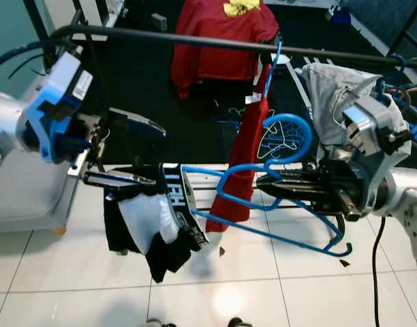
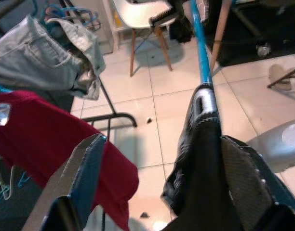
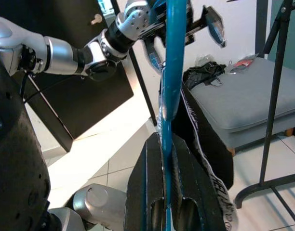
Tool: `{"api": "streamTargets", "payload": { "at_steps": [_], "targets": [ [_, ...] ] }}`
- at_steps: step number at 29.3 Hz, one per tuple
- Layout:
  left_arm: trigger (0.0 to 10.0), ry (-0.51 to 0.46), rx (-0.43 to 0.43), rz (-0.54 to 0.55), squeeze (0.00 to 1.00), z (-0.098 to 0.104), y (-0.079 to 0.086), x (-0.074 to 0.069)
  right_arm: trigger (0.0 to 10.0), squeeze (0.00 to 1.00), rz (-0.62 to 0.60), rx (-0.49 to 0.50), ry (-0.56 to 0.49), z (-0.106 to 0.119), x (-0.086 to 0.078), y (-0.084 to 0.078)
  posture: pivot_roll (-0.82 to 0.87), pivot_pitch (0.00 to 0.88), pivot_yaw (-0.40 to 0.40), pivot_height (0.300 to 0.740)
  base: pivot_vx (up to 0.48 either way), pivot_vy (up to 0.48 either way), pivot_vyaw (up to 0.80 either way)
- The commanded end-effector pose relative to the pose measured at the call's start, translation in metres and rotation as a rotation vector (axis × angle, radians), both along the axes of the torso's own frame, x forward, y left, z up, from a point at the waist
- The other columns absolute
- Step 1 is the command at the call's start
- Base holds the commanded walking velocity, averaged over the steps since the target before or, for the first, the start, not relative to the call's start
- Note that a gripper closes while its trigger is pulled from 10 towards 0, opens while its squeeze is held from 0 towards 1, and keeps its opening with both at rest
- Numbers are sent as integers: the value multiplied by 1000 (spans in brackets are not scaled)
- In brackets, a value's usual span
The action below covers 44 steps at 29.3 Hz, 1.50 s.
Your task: Hang hanger
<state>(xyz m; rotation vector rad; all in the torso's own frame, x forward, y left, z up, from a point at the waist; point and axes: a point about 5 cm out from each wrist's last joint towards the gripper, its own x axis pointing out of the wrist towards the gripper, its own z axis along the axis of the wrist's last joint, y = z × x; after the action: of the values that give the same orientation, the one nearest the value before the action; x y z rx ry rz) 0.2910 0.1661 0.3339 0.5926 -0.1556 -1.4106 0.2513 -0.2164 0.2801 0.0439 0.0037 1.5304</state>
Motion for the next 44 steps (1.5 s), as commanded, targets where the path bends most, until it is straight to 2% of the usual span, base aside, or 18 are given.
{"api": "streamTargets", "payload": {
  "at_steps": [1, 2, 3, 4, 5, 7, 9, 11, 18, 24, 25, 27, 28, 36, 38, 41, 42, 44],
  "targets": [
    [4196, -5, 34, -9, 0, -1, -2, 0, 10000, 0, 18, -30, -17, 1, -3, 2, 79, 168, -44, 740, 0, 0, 0],
    [4196, -5, 34, -9, 0, -1, -2, 0, 10000, 0, 18, -30, -17, 1, -3, 2, 79, 168, -44, 740, 0, 0, 0],
    [0, 20, 68, -33, 0, -6, -1, -2, 10000, 0, 18, -35, -20, 1, -2, 2, 79, 170, -45, 740, 0, 0, 0],
    [0, 20, 68, -33, 0, -6, -1, -2, 10000, 0, 18, -35, -20, 1, -2, 2, 79, 170, -45, 740, 0, 0, 0],
    [0, 56, 116, -70, 0, -13, 1, -7, 10000, 0, 17, -39, -23, 1, -2, 2, 80, 170, -46, 740, 0, 0, 0],
    [0, 56, 116, -70, 0, -13, 1, -7, 10000, 0, 17, -39, -23, 1, -2, 2, 80, 170, -46, 740, 0, 0, 0],
    [0, 124, 190, -129, 0, -25, 3, -15, 10000, 0, 14, -44, -34, 3, 0, 3, 77, 172, -46, 740, 0, 0, 0],
    [0, 154, 215, -150, 0, -30, 3, -18, 10000, 0, 14, -46, -43, 5, 0, 3, 77, 172, -46, 740, 0, 0, 0],
    [0, 162, 224, -158, 0, -34, 2, -17, 10000, 0, 11, -49, -56, 7, 1, 4, 73, 173, -48, 740, 0, 0, 0],
    [0, 128, 187, -146, 0, -34, -3, -13, 10000, 0, -44, -40, -75, 6, 7, 8, 72, 172, -46, 740, 0, 0, 0],
    [0, 86, 161, -106, 0, -32, -5, -7, 10000, 667, -94, -21, -69, 4, 13, 8, 71, 172, -45, 740, 0, 0, 0],
    [0, 76, 156, -96, 0, -31, -5, -5, 10000, 667, -105, -16, -67, 4, 14, 8, 71, 172, -45, 740, 0, 0, 0],
    [0, 66, 147, -81, 0, -31, -4, -3, 10000, 1000, -105, -14, -64, 3, 14, 7, 71, 172, -45, 740, 0, 0, 0],
    [0, 27, 124, -21, 0, -26, 6, 5, 10000, 1000, -182, -18, -78, 4, 11, -8, 62, 177, -47, 740, 0, 0, 0],
    [0, 12, 118, 14, 0, -24, 12, 9, 10000, 1000, -253, -11, -100, 11, 9, -23, 59, 178, -48, 740, 0, 0, 0],
    [0, 7, 116, 27, 0, -24, 15, 10, 10000, 1000, -292, -8, -111, 13, 7, -31, 58, 178, -48, 740, 0, 0, 0],
    [0, 5, 110, 45, 0, -25, 18, 12, 10000, 1000, -350, 1, -129, 18, 4, -42, 58, 179, -49, 740, 0, 0, 0],
    [0, 5, 110, 45, 0, -25, 18, 12, 10000, 1000, -350, 1, -129, 18, 4, -42, 58, 179, -49, 740, 0, 0, 0]
  ]
}}
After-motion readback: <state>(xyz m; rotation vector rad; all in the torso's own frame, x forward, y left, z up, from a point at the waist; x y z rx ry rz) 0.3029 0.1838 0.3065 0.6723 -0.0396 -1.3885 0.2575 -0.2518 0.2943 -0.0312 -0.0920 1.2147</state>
